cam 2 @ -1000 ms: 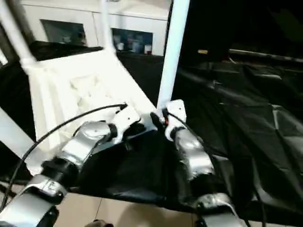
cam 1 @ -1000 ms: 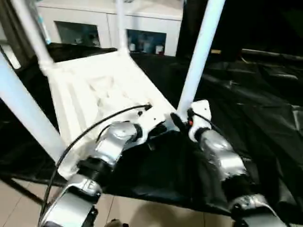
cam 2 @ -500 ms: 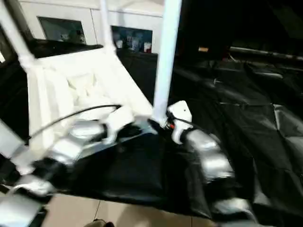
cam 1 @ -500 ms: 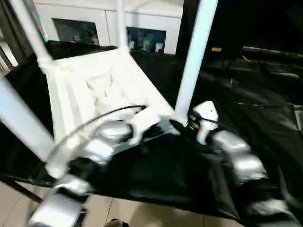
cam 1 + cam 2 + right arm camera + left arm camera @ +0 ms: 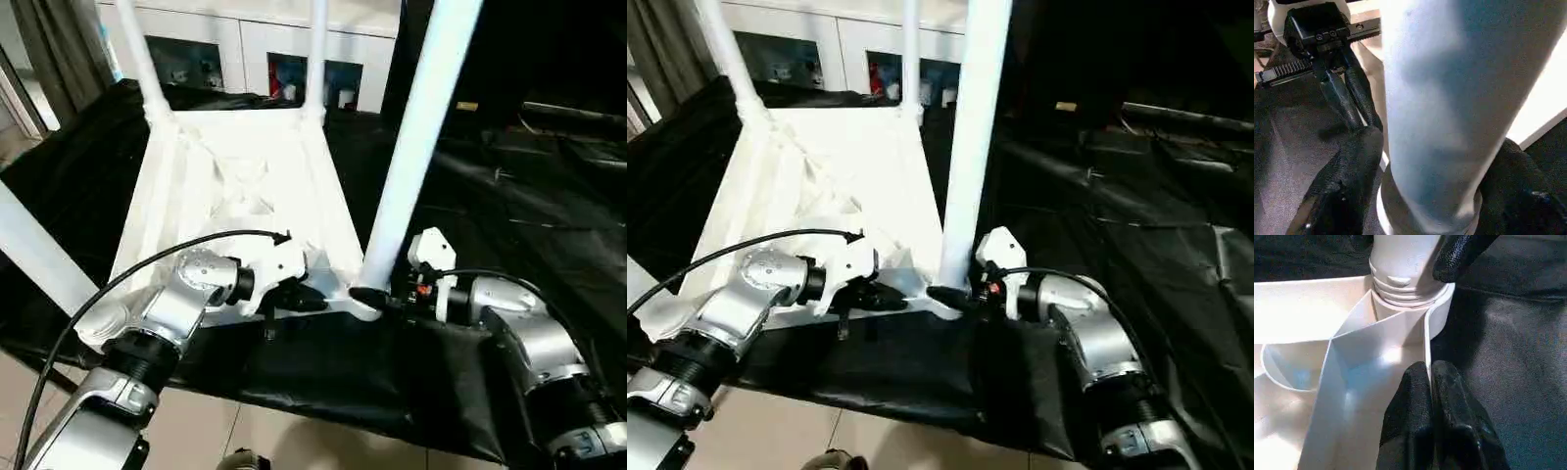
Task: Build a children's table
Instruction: Rotate leg to tighten
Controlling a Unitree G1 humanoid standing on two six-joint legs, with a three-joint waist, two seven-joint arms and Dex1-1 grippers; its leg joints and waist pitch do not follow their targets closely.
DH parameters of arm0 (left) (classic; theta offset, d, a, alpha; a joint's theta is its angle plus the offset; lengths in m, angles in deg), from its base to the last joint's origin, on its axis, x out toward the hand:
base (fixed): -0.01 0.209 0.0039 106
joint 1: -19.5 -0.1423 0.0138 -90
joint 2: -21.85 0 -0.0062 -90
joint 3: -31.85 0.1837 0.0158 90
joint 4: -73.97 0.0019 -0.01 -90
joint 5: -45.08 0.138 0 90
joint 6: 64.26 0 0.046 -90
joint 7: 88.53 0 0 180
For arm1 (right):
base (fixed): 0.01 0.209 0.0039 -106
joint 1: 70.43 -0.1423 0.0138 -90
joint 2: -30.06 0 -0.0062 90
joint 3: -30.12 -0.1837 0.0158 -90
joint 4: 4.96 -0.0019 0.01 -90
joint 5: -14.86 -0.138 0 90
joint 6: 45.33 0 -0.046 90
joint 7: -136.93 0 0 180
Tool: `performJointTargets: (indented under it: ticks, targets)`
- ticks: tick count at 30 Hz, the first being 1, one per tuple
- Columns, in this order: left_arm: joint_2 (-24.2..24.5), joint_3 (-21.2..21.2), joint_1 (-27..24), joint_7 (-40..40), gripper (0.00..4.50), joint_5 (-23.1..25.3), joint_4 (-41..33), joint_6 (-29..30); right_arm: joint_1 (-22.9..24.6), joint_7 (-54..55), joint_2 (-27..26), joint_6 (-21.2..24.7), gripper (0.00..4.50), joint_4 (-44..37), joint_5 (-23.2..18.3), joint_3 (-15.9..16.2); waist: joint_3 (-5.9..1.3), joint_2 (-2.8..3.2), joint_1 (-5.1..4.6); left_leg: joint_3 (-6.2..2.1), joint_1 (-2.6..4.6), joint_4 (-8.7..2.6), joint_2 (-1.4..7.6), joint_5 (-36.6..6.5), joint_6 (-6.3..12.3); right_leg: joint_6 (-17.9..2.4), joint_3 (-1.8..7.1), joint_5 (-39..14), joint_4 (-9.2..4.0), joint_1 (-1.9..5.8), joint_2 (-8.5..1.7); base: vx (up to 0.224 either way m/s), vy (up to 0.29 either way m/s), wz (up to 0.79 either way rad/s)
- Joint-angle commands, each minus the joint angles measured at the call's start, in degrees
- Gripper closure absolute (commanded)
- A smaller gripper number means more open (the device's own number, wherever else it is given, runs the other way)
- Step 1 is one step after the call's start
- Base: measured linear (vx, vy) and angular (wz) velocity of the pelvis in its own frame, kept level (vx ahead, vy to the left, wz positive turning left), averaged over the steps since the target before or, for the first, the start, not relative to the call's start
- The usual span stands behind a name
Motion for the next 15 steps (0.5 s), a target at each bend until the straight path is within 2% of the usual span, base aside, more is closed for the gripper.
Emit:
performJointTargets:
  ticks: [1,2,4,7,15]
  targets:
    - [-0.38,1.11,-0.04,0.9,4.5,-0.28,-1.44,-0.93,0.07,-2.72,0.05,0.71,1.89,0.25,0.34,2.12,-3.87,-0.57,-0.16,-2.06,2.2,-3.76,4.27,-4.94,4.19,-15.02,2.41,7.1,-3.42,1.16,-5.43,0.0,0.0,0.0]
    - [-0.38,1.11,-0.04,0.9,4.5,-0.28,-1.44,-0.93,0.07,-2.72,0.05,0.71,1.89,0.25,0.34,2.12,-3.89,-0.56,-0.13,-2.03,2.17,-3.71,4.25,-4.8,4.28,-15.01,2.42,7.3,-3.38,1.19,-5.43,0.0,0.0,0.0]
    - [-0.25,1.01,-0.11,0.88,4.5,-0.13,-1.31,-1.02,0.19,-3.15,0.5,0.36,2.24,0.33,0.95,2.59,-3.85,-0.54,-0.14,-2.06,2.19,-3.73,4.29,-5.0,4.39,-14.97,2.39,6.87,-3.43,1.14,-5.42,0.0,0.0,0.0]
    - [-0.12,1.01,-0.23,1.0,4.5,-0.02,-1.25,-1.02,0.4,-3.6,0.99,0.44,2.4,0.43,1.22,2.97,-3.85,-0.46,-0.11,-2.09,2.27,-3.79,4.34,-5.45,4.08,-14.94,2.38,5.94,-3.49,1.13,-5.41,0.0,0.0,0.0]
    - [-0.36,1.17,-0.61,0.12,4.5,0.38,-1.05,-0.36,1.51,-2.74,0.34,1.57,2.46,0.27,0.58,2.35,-3.91,-0.47,-0.15,-2.05,2.24,-3.69,4.28,-5.08,4.25,-15.17,2.38,6.98,-3.38,1.14,-5.36,0.0,0.0,0.0]
